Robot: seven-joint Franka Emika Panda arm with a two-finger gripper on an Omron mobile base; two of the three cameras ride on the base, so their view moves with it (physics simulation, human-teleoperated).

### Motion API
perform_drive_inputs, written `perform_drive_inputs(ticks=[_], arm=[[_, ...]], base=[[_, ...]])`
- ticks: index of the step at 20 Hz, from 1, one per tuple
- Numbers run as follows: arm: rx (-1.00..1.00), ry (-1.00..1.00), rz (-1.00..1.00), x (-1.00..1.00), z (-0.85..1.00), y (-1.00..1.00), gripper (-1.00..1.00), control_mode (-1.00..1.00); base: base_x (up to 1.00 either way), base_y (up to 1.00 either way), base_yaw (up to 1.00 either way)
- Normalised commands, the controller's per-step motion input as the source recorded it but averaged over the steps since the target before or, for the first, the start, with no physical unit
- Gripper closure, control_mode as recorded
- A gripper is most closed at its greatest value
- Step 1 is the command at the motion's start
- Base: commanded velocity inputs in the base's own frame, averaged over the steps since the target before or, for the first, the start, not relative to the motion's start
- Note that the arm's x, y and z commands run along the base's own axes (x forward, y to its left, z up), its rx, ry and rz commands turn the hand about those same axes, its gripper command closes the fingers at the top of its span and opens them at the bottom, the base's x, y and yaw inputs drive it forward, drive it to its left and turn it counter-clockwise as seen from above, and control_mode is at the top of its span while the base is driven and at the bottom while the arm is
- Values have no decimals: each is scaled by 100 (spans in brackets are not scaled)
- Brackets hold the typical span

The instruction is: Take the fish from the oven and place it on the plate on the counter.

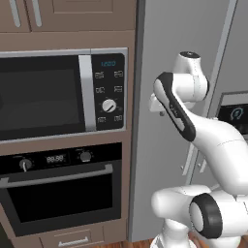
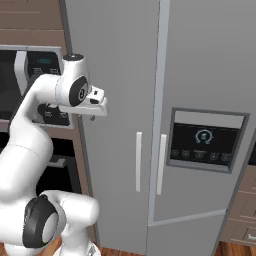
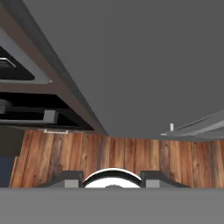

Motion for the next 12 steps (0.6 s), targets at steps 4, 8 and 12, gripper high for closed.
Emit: perform_drive_inputs(ticks=[4,8,12], arm=[[0,0,3,-51,0,12,-100,-100],[5,0,8,-88,-15,30,-100,-100],[0,-3,11,-86,-15,38,-100,-100]], base=[[0,0,0],[0,0,0],[0,0,0]])
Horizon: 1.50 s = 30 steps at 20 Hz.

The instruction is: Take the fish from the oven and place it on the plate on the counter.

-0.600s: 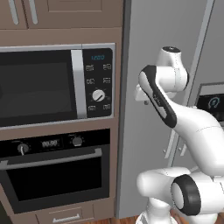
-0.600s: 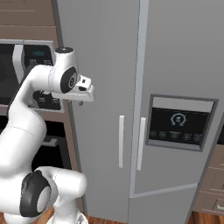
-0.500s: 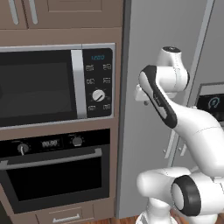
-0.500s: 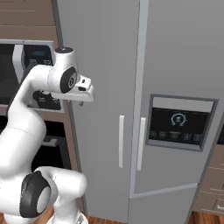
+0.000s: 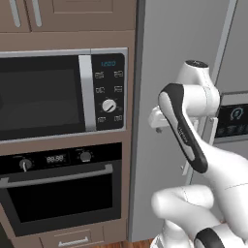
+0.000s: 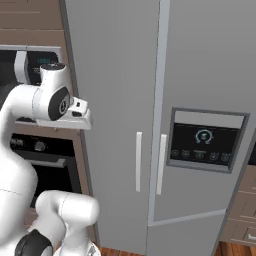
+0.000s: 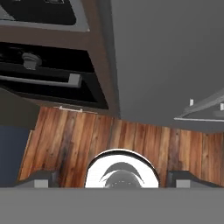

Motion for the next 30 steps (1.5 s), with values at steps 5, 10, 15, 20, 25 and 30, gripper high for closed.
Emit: perform_drive_inputs(ticks=[5,10,15,20,25,30], arm=[[-15,-14,15,-55,-28,82,-100,-100],[-17,-8,18,-26,-7,70,-100,-100],[-13,-3,27,-11,0,38,-100,-100],[-11,-3,27,-19,-2,26,-100,-100],[-11,-10,15,-34,-32,43,-100,-100],[-8,-27,6,-18,-66,60,-100,-100]], base=[[0,0,0],[0,0,0],[0,0,0],[0,0,0],[0,0,0],[0,0,0]])
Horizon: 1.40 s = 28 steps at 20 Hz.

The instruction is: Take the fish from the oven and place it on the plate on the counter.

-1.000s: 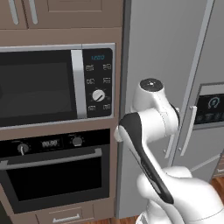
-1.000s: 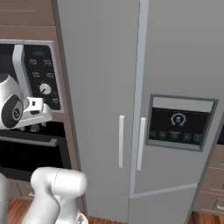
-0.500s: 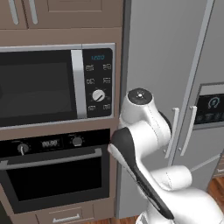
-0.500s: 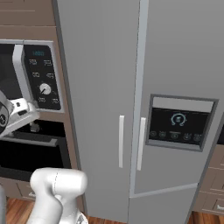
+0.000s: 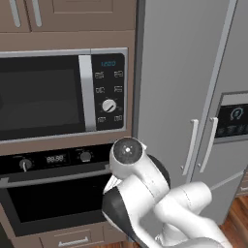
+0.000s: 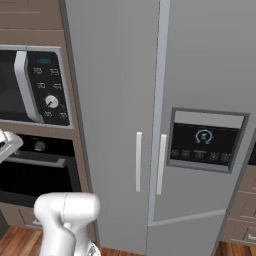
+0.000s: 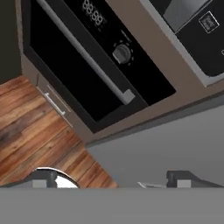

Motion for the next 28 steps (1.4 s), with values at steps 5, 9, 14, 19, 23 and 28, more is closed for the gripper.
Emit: perform_drive_inputs(ticks=[5,9,14,19,23,28], arm=[[-14,-28,10,-2,-48,53,-100,-100],[-20,-23,5,11,-39,74,-100,-100],[-36,-13,2,4,-64,83,-100,-100],[-32,-15,0,22,-45,12,-100,-100],[-16,-1,0,50,0,34,-100,-100],[-8,0,8,74,-3,20,-100,-100]], base=[[0,0,0],[0,0,0],[0,0,0],[0,0,0],[0,0,0],[0,0,0]])
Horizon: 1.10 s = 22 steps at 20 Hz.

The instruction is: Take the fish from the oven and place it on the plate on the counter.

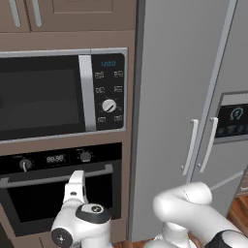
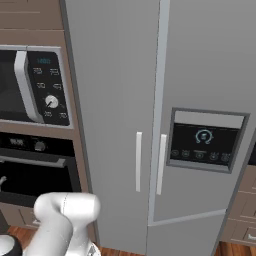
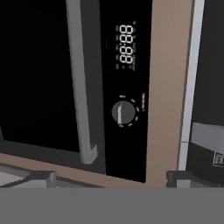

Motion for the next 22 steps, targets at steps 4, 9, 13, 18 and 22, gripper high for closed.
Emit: perform_drive_inputs(ticks=[4,9,13,18,22], arm=[[-7,1,13,57,-46,11,-100,-100],[-2,0,12,34,-47,8,-100,-100],[0,0,9,38,-20,3,-100,-100],[1,-8,0,34,-4,0,-100,-100],[0,-7,0,30,-26,10,-100,-100]], base=[[0,0,0],[0,0,0],[0,0,0],[0,0,0],[0,0,0]])
